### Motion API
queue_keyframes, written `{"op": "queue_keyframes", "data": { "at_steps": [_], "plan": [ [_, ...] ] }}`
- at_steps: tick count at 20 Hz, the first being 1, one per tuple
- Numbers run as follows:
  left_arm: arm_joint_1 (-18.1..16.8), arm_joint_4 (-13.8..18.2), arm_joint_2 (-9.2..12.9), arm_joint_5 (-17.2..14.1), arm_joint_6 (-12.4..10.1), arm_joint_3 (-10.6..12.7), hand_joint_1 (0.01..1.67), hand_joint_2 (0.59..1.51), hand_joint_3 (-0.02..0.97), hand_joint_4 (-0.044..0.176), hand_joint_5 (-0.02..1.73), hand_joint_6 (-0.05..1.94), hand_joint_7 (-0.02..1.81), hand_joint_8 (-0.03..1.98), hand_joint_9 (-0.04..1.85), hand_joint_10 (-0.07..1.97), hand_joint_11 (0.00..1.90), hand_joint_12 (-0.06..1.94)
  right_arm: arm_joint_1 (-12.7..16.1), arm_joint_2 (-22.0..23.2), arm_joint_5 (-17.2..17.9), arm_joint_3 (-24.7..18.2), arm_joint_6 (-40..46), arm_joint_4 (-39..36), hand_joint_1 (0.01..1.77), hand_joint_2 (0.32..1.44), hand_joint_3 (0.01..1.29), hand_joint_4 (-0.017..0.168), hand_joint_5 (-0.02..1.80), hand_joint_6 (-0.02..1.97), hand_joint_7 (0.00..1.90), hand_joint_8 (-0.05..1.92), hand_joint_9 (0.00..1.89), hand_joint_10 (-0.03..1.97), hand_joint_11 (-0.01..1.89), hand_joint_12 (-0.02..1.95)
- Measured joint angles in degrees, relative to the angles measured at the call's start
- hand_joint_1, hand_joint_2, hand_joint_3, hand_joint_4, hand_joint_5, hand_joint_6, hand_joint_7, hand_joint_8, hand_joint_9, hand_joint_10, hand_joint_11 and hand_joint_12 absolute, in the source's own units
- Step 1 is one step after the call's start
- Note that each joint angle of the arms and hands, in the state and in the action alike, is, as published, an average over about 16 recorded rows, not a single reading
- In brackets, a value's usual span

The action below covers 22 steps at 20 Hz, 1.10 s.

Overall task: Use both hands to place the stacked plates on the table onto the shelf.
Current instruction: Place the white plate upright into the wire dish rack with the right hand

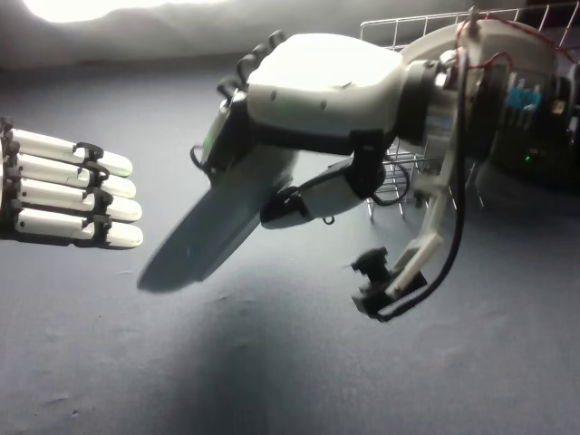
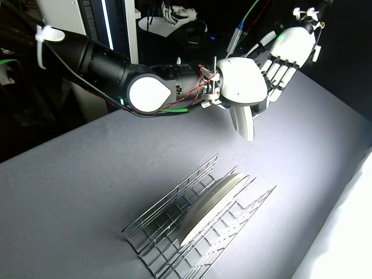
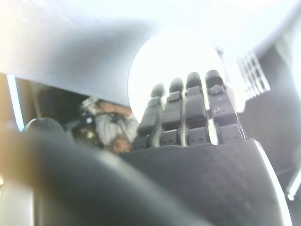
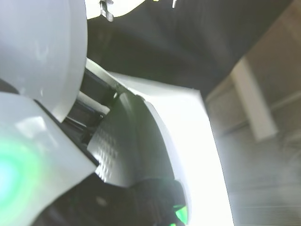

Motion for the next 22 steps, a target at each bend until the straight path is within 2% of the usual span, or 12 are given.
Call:
{"op": "queue_keyframes", "data": {
  "at_steps": [4,13,22],
  "plan": [
    [-0.34,-0.02,0.42,1.78,-0.43,-0.04,0.01,1.087,0.021,0.001,0.01,0.0,0.02,0.01,0.02,0.01,0.02,0.0,1.58,2.09,-1.78,-2.28,1.3,7.51,1.37,0.92,0.01,-0.004,1.04,0.84,1.21,0.56,1.09,0.85,0.9,0.98],
    [1.11,1.77,0.03,5.98,0.3,1.36,0.01,1.09,0.02,0.001,0.01,0.0,0.01,0.01,0.02,0.01,0.02,0.0,5.85,6.42,-7.55,-6.48,3.71,23.17,1.38,0.92,0.01,-0.004,1.02,0.87,1.21,0.56,1.08,0.87,0.9,0.99],
    [2.04,2.99,-0.45,7.38,0.83,2.18,0.01,1.09,0.02,0.001,0.02,0.0,0.01,0.01,0.02,0.01,0.02,0.0,9.28,9.93,-14.63,-8.27,4.27,33.36,1.38,0.92,0.01,-0.005,1.02,0.87,1.21,0.53,1.08,0.85,0.9,1.01]
  ]
}}
